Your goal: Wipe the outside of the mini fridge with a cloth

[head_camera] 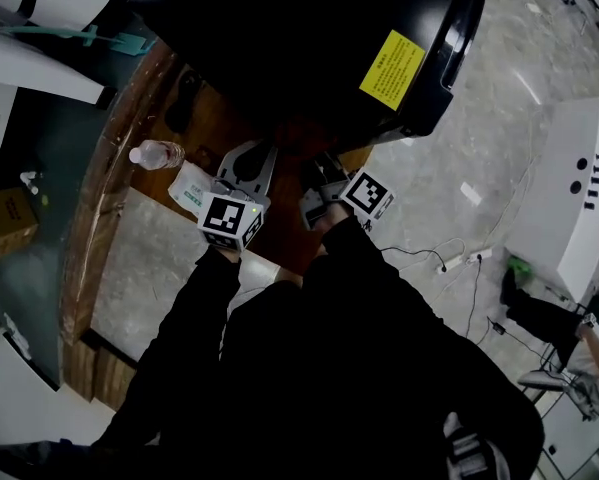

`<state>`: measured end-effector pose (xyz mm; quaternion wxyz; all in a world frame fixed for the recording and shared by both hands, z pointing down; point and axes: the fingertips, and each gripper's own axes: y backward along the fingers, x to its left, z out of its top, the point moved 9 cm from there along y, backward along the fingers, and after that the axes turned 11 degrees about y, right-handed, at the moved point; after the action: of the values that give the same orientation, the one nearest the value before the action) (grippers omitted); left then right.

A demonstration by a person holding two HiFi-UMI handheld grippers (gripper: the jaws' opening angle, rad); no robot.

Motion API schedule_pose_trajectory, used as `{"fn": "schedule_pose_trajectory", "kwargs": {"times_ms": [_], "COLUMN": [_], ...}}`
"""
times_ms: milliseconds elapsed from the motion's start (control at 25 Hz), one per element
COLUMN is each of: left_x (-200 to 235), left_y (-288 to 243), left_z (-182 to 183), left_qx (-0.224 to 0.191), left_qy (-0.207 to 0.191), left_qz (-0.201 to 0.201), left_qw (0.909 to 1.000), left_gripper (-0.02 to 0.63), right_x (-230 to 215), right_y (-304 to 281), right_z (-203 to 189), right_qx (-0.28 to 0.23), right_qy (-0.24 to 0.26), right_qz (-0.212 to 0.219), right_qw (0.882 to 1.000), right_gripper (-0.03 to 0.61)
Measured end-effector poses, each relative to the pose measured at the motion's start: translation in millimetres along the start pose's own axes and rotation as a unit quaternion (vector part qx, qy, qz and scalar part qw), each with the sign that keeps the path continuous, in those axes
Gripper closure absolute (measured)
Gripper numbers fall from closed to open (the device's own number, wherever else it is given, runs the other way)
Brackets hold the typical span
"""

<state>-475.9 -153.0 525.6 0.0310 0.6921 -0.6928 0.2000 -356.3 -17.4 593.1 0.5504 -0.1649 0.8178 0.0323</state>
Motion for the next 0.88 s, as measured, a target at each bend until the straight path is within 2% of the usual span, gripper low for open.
{"fn": "schedule_pose_trajectory", "kwargs": {"times_ms": [80, 200, 560, 720, 880], "left_x": [4, 12, 34, 32, 17], "left_y": [-11, -28, -57, -57, -43], "left_z": [-20, -50, -121, -119, -96], "left_qx": [0.02, 0.049, 0.124, 0.116, 0.091], "left_qy": [0.003, 0.016, 0.06, 0.078, 0.068], "left_qz": [-0.001, 0.004, 0.031, 0.042, 0.03], "left_qw": [0.9998, 0.9987, 0.9899, 0.9892, 0.9931], "left_gripper": [0.609, 0.609, 0.609, 0.609, 0.609], "right_x": [-20, -46, -117, -136, -130], "right_y": [-1, -11, -18, -18, -15], "right_z": [-7, -15, -37, -45, -42], "right_qx": [0.012, 0.015, 0.052, 0.052, 0.066], "right_qy": [-0.009, -0.016, -0.035, -0.068, -0.06], "right_qz": [-0.029, -0.016, -0.08, -0.109, -0.124], "right_qw": [0.999, 1.0, 0.995, 0.99, 0.988], "right_gripper": [0.525, 0.525, 0.525, 0.525, 0.525]}}
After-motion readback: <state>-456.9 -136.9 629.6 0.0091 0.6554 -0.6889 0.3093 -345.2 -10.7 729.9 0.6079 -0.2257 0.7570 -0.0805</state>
